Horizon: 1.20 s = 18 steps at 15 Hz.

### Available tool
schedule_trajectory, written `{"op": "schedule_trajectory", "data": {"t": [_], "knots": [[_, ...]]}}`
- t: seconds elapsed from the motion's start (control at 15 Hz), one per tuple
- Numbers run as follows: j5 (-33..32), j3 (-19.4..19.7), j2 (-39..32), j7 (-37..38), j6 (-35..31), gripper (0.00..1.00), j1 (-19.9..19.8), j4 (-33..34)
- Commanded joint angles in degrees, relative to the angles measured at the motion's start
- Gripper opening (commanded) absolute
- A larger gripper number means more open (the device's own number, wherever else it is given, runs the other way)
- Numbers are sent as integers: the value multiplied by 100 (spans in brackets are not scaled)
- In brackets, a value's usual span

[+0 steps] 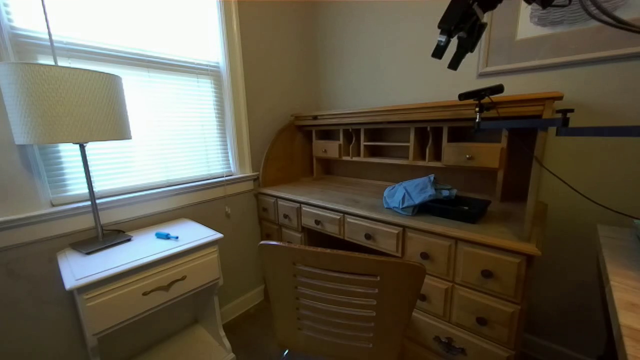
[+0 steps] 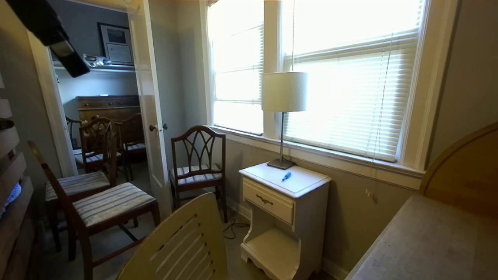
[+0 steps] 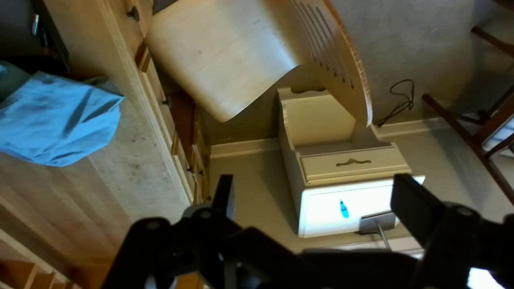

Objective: Put the cloth on the chair

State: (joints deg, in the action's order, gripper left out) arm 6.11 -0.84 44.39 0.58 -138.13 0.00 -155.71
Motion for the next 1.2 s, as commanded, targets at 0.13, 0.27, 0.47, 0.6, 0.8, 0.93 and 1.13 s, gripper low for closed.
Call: {"op": "schedule_trajectory", "data": {"t": [0.13,0.27,0.47,0.6,0.8,0.93,1.13], "knots": [[-247,168,-1026,208,-1140,100,-479,153],[-180,213,-1104,286,-1167,100,-548,118],[-178,273,-1064,163,-1139,100,-484,33],[-175,271,-1073,186,-1139,100,-485,45],[-175,271,-1073,194,-1139,100,-486,54],[-247,235,-1123,202,-1172,100,-532,80],[-529,258,-1565,83,-1455,100,-719,374]]}}
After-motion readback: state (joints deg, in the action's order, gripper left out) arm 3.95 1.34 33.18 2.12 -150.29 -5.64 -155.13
